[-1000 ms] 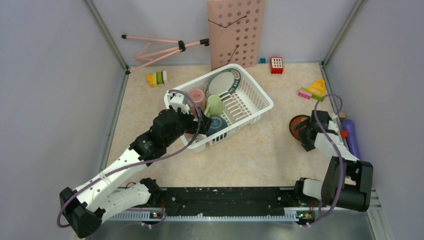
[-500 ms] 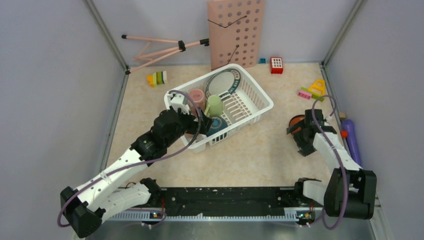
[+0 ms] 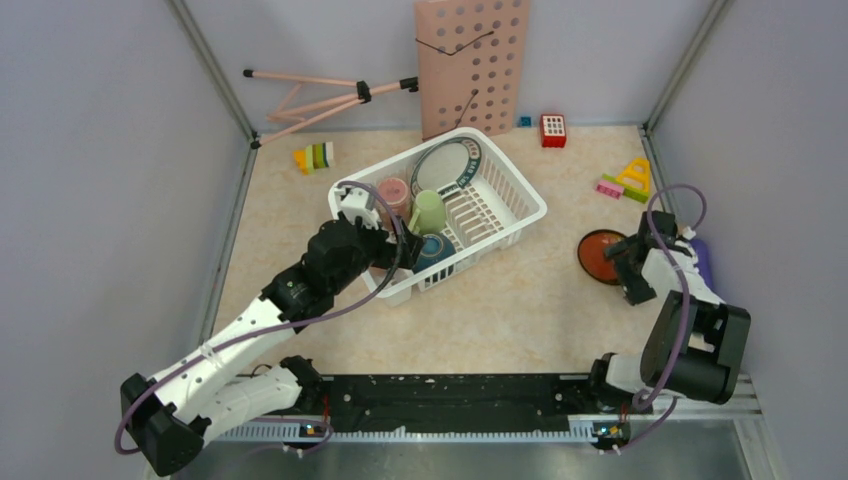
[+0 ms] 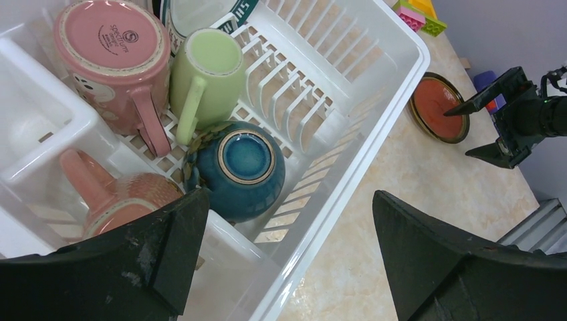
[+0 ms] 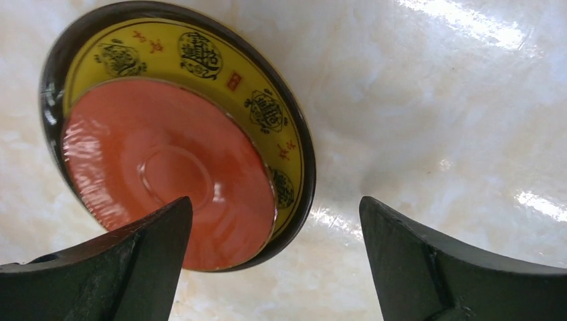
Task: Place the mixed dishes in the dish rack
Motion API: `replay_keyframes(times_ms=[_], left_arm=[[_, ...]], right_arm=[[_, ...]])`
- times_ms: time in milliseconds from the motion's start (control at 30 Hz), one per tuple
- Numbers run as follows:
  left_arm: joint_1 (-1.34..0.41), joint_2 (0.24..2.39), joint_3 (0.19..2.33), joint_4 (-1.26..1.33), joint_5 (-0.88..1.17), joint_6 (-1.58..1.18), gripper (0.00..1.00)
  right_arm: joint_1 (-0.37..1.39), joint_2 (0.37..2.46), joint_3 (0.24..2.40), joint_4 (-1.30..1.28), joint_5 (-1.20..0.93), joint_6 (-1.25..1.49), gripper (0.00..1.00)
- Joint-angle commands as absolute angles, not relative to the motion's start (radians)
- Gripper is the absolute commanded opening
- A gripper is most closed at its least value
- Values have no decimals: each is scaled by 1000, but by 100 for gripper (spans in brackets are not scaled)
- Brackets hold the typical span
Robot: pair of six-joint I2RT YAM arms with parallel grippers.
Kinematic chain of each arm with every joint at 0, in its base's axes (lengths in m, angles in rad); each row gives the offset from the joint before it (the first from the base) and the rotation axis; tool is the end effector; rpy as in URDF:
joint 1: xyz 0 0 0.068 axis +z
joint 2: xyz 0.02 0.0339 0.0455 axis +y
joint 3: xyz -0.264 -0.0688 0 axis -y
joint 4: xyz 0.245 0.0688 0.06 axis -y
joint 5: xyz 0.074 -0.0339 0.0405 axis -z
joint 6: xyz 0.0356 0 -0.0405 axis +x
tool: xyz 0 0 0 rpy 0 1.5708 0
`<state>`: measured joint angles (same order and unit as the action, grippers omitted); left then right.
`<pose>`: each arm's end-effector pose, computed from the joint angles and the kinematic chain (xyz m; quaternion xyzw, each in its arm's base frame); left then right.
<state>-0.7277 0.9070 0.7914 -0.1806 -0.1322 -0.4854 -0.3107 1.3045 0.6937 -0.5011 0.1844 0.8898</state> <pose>0.1615 -0.1376 0.3209 0.0579 0.8008 -0.2948 0.5181 0.2207 -0.0777 0.1791 0.5650 0.7883 -0.0213 0.2426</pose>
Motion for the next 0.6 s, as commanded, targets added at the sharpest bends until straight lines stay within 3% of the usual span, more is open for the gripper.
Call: replay_keyframes(times_ms=[0,233,333,400,433,567], left_arm=[[-726,876,794,-160,-163,-452,97],[-726,865,783,-153,-165,-447,98],[-726,868,780,-152,-158,-452,98],[-726,866,775,-151,-155,-458,98],[-726,863,770,-148,-155,-459,98],[-724,852,759,-139,-158,-465,98]], right_arm=[[-314,1387,733,-448,207,885,92],[-314,1441,706,-441,246,881,78],[-314,1434,690,-441,245,876,54],[-314,1428,690,-458,261,877,23],[-314,1426,694,-472,269,877,17],[-313,1396,695,-496,266,844,15]])
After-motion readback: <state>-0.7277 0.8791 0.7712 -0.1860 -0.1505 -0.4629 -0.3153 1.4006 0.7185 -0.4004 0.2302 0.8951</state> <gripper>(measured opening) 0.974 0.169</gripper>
